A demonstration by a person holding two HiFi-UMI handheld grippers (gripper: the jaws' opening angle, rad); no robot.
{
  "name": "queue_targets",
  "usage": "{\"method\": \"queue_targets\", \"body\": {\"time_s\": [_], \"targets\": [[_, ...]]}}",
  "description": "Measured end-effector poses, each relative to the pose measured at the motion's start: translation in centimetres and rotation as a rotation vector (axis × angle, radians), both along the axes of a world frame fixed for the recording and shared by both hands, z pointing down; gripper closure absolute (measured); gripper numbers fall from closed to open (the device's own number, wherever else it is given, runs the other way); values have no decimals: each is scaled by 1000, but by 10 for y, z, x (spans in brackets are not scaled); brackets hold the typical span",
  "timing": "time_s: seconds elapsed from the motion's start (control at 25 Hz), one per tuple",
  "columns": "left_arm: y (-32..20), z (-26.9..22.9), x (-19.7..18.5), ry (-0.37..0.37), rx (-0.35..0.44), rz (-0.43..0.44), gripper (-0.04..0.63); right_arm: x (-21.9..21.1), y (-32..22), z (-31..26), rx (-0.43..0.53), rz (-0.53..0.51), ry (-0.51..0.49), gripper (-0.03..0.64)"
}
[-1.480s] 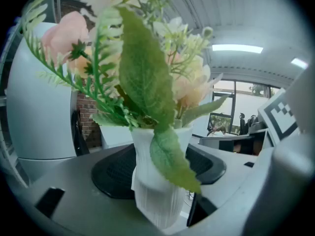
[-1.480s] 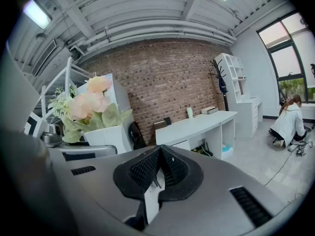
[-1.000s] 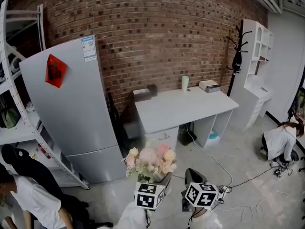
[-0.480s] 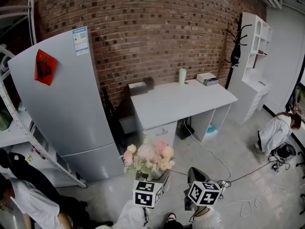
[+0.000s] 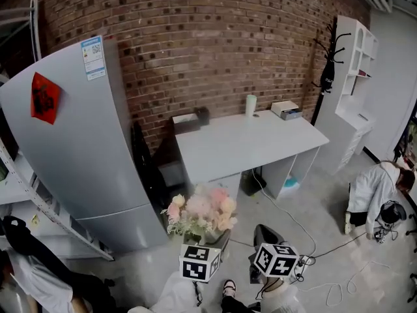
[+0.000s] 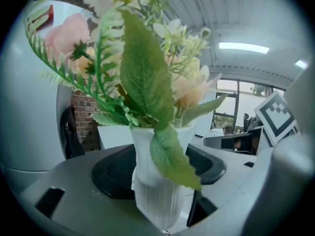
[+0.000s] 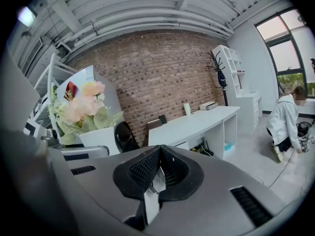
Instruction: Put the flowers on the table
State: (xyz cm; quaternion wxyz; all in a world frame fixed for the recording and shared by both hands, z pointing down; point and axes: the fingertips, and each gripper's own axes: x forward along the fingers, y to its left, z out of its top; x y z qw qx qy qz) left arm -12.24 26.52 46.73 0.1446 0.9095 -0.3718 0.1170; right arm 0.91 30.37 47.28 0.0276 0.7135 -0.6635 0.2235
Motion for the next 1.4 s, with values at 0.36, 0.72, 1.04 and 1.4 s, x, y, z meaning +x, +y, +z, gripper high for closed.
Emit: {"method": "queue_targets", "body": {"time_s": [0.36,0.72,1.04,1.4], "targets": [[-82,-10,63,9,13,-7,279,63,-85,-9,1,-15,14,594],[-152,-2,116,5,1,-5,279,114,-151,4,-24,-26,4,594],[-200,-3,151,14,13,-11,279,147,-196,3,-20,-44,15,594],[-242,14,162,29,-16,-35,279,158,-229,29,-78,-63,13,594]]}}
